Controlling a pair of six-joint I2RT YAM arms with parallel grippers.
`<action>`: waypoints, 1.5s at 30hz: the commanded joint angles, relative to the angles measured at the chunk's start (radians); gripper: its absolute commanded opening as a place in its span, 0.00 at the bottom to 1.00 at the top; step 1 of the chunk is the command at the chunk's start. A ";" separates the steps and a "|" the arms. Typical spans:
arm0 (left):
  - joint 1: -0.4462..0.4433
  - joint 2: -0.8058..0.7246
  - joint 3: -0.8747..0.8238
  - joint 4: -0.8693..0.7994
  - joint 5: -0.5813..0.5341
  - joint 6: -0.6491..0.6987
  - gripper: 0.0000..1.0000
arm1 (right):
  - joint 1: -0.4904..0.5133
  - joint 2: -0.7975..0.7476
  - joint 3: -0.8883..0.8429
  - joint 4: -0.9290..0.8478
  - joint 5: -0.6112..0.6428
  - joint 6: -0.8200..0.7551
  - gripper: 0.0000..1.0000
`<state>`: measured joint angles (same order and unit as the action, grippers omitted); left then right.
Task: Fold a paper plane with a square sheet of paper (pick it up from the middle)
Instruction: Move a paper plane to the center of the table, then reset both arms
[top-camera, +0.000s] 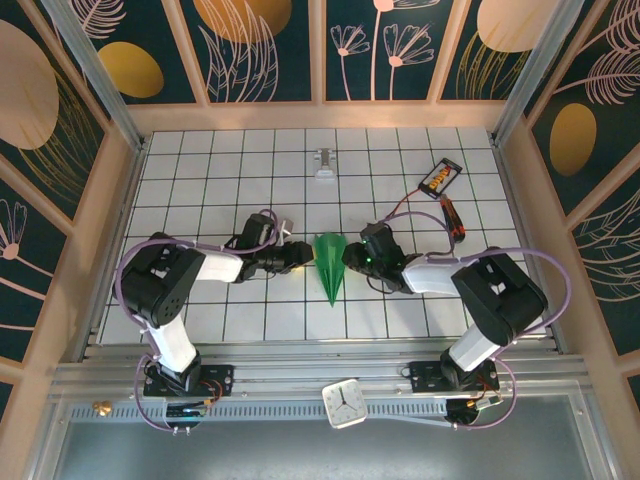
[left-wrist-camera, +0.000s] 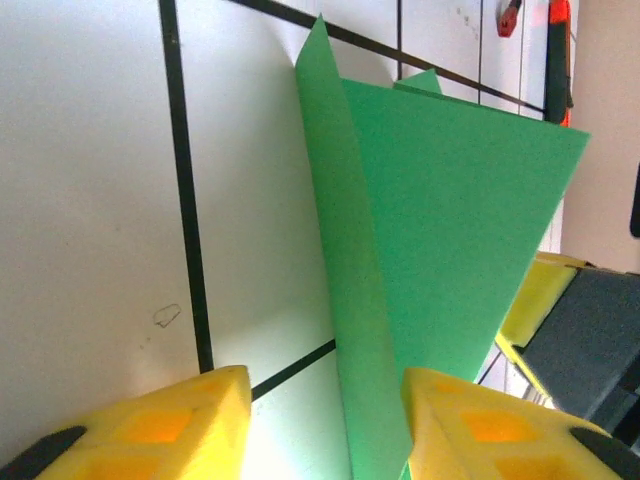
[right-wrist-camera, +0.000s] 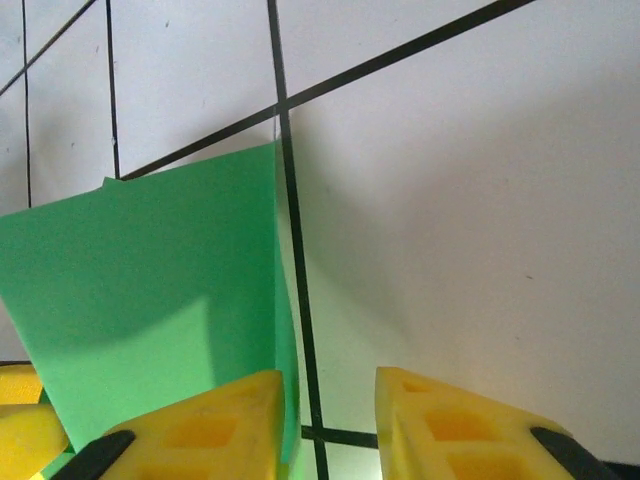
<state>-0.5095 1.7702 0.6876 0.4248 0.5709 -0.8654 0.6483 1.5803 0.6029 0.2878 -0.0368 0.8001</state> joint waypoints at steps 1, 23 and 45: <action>0.006 -0.050 0.009 -0.078 -0.073 0.049 0.53 | -0.027 -0.086 -0.021 -0.004 -0.006 -0.018 0.39; 0.324 -0.410 -0.163 0.215 -1.046 0.674 0.99 | -0.552 -0.149 -0.170 0.351 0.477 -0.706 0.97; 0.503 -0.241 -0.479 0.920 -0.801 0.743 0.99 | -0.664 -0.018 -0.403 1.077 0.151 -0.758 0.99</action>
<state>-0.0174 1.4456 0.2428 1.0710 -0.2653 -0.1455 -0.0399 1.5585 0.1841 1.2465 0.0647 0.0757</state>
